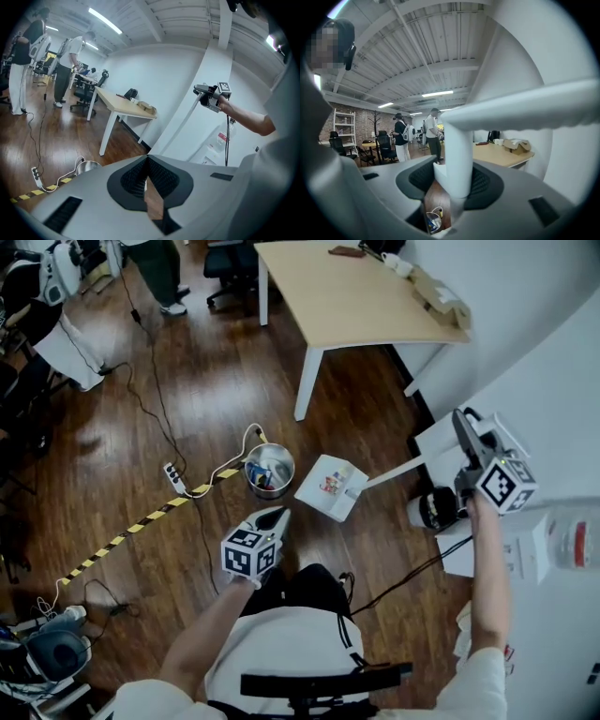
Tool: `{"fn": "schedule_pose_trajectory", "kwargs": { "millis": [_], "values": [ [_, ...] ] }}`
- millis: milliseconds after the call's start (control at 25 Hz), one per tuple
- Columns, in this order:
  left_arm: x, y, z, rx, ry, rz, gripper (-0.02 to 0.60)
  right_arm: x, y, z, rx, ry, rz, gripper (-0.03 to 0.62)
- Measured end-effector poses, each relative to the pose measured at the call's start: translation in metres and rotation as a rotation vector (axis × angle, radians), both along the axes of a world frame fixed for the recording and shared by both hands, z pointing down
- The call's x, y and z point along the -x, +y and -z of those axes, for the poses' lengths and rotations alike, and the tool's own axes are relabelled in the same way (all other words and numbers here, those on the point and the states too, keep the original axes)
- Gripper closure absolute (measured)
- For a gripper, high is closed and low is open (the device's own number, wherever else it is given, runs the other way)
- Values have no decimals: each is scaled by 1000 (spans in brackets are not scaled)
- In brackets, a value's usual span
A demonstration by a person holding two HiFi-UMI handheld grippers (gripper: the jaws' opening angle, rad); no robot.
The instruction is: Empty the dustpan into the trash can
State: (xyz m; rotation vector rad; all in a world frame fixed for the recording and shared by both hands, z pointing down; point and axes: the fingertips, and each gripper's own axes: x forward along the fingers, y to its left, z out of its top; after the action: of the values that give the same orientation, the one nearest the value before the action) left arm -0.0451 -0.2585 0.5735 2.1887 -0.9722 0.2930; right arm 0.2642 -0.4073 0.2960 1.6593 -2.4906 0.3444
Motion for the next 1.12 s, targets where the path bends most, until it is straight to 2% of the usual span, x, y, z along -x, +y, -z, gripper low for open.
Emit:
{"fn": "schedule_pose_trajectory", "kwargs": {
  "millis": [280, 720, 920, 1120],
  "values": [
    [19, -26, -1, 17, -11, 130, 591, 35, -64, 0, -25, 11, 137, 413],
    [41, -38, -13, 54, -29, 416, 591, 105, -153, -39, -37, -5, 379, 414],
    [40, -32, -20, 73, -28, 514, 591, 139, -163, -53, -89, 13, 503, 417],
    [41, -21, -25, 86, -23, 604, 591, 169, -136, -73, -182, 76, 672, 422]
  ]
}}
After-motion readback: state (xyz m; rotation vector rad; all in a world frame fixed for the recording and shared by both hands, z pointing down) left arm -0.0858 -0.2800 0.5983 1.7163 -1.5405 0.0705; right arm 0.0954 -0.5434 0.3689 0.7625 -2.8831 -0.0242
